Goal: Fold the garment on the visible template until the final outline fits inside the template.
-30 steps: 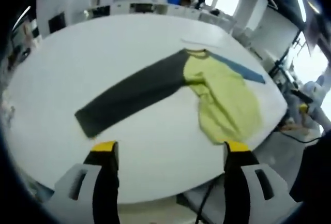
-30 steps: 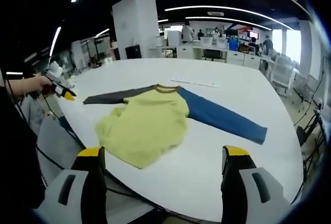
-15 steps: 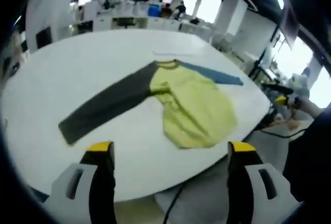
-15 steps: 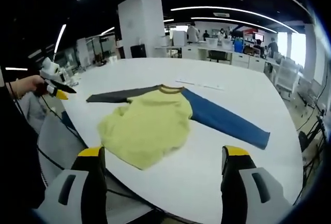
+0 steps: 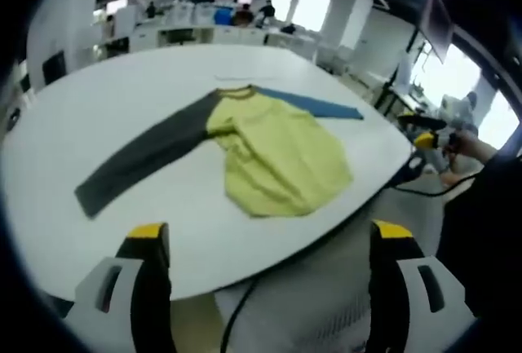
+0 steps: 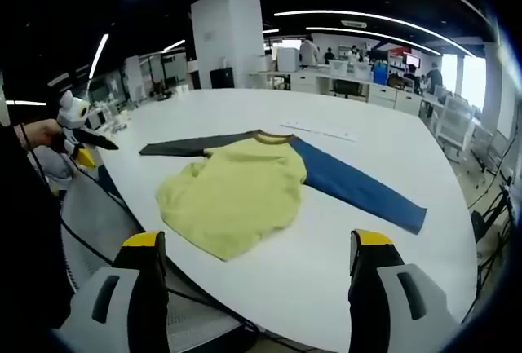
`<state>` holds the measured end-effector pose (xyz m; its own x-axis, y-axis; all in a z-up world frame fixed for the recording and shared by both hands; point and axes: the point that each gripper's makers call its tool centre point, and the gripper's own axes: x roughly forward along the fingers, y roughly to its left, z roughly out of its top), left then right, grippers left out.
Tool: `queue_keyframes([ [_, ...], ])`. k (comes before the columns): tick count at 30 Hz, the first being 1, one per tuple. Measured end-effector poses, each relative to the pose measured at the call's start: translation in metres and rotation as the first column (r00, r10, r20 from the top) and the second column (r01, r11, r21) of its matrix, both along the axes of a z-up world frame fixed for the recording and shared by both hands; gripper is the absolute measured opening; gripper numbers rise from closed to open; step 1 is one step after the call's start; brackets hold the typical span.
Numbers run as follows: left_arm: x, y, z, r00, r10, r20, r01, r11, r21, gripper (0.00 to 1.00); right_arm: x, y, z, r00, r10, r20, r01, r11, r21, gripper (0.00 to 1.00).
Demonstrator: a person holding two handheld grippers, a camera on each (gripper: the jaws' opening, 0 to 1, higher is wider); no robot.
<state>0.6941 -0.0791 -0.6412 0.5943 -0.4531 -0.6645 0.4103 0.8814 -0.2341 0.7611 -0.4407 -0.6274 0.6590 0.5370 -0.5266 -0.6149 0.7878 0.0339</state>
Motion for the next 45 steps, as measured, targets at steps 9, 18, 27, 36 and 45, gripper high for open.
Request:
queue_keyframes([
  [9,-0.005,-0.006,0.006,1.0,-0.013,0.0,0.013,1.0,-0.009,0.99,-0.007,-0.002,0.0,1.0,0.01,0.014,-0.01,1.0,-0.019,0.93],
  [18,-0.005,-0.014,0.001,0.999,-0.037,-0.02,0.037,0.999,0.001,0.99,-0.007,-0.005,-0.002,1.0,0.0,0.002,0.0,1.0,-0.014,0.93],
  [27,-0.002,-0.014,0.001,0.998,-0.067,-0.013,0.068,0.997,0.029,0.99,-0.009,-0.001,-0.009,1.0,0.01,-0.013,-0.01,1.0,-0.014,0.93],
  [36,-0.002,-0.015,-0.01,0.996,-0.092,-0.02,0.093,0.994,0.049,0.97,-0.008,-0.001,-0.013,1.0,0.016,-0.017,-0.016,1.0,-0.02,0.91],
  [45,0.002,-0.017,-0.031,0.991,-0.121,-0.053,0.124,0.991,0.059,0.92,-0.011,0.002,-0.027,0.999,0.029,-0.039,-0.03,0.999,-0.035,0.89],
])
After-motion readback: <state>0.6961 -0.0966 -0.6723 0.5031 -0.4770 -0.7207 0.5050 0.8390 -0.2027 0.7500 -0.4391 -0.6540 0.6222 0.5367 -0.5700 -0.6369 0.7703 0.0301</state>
